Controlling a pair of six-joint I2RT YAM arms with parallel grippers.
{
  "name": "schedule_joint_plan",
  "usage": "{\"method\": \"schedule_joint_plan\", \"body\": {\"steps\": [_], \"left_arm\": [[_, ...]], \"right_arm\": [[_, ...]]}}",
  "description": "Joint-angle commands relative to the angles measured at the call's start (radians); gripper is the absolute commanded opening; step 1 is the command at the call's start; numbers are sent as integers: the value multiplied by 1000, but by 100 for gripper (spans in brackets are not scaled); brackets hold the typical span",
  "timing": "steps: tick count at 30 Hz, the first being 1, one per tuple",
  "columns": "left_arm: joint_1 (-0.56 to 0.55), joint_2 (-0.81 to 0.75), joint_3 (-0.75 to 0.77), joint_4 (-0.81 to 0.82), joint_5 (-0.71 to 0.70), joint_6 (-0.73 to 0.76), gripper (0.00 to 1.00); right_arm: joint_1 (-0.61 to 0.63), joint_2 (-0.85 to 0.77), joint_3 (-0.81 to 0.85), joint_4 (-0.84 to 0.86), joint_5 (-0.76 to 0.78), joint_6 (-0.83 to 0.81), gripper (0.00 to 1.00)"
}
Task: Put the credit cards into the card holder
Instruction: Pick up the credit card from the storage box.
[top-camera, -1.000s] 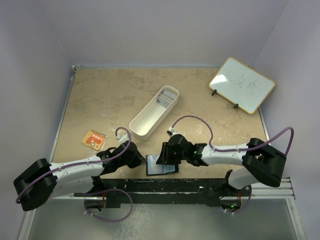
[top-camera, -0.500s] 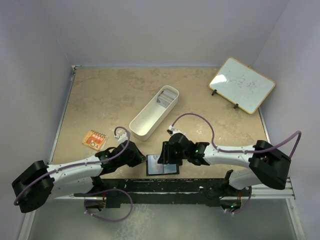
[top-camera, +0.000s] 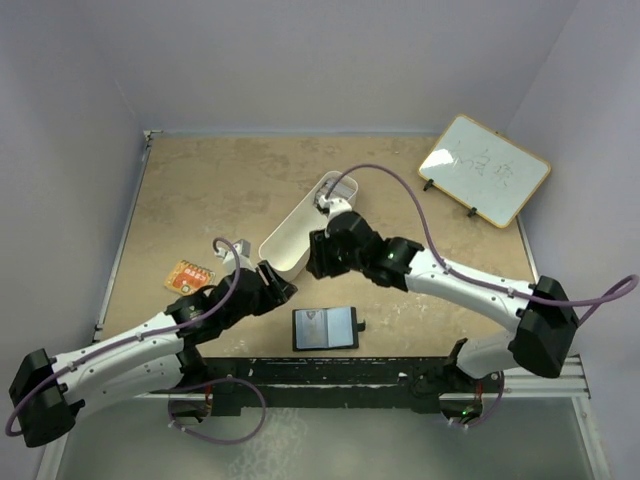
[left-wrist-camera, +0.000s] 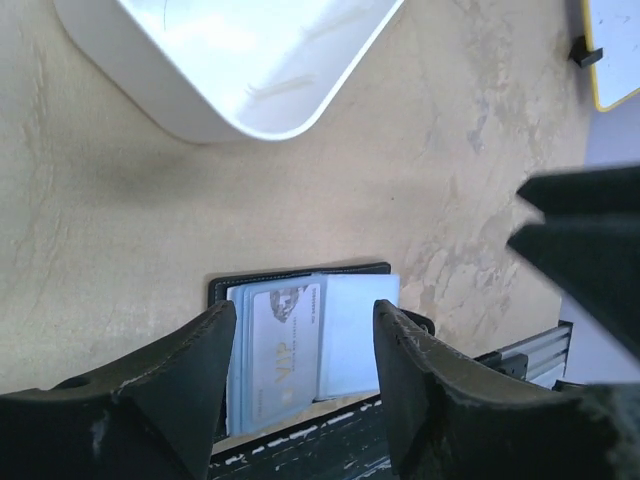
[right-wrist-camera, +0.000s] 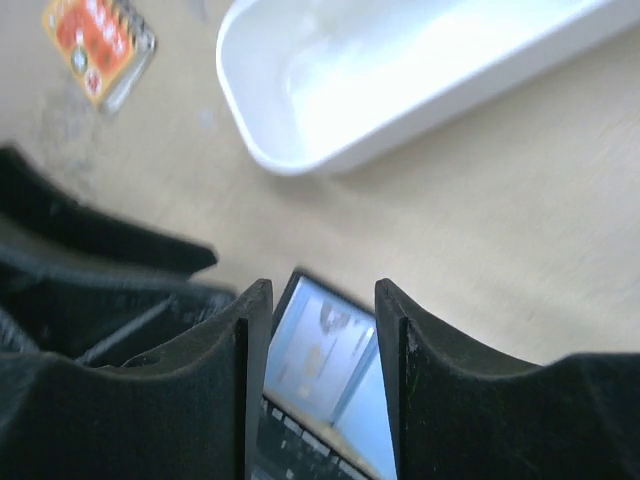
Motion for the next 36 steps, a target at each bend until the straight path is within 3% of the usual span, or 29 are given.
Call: {"method": "schedule_joint_plan", "body": {"steps": [1,11,15,25,36], "left_arm": [[-6,-62,88,-91,-99,125,56],[-6,-111,160,-181,-171,311,62],[-5,-114,179,-204,-202,365,69],[-5,-172,186,-221,-235,373,80],[-5,-216,215,-272,-244,359,80]], "right_arm": [[-100,85,182,-116,27,-212,48],[-213,352,527,-208,163,-511,50],[-234,469,658,-231,188,-598,50],[-266,720,943,-305,248,-727,51],[-306,811,979,-292,248,-810,53]]}}
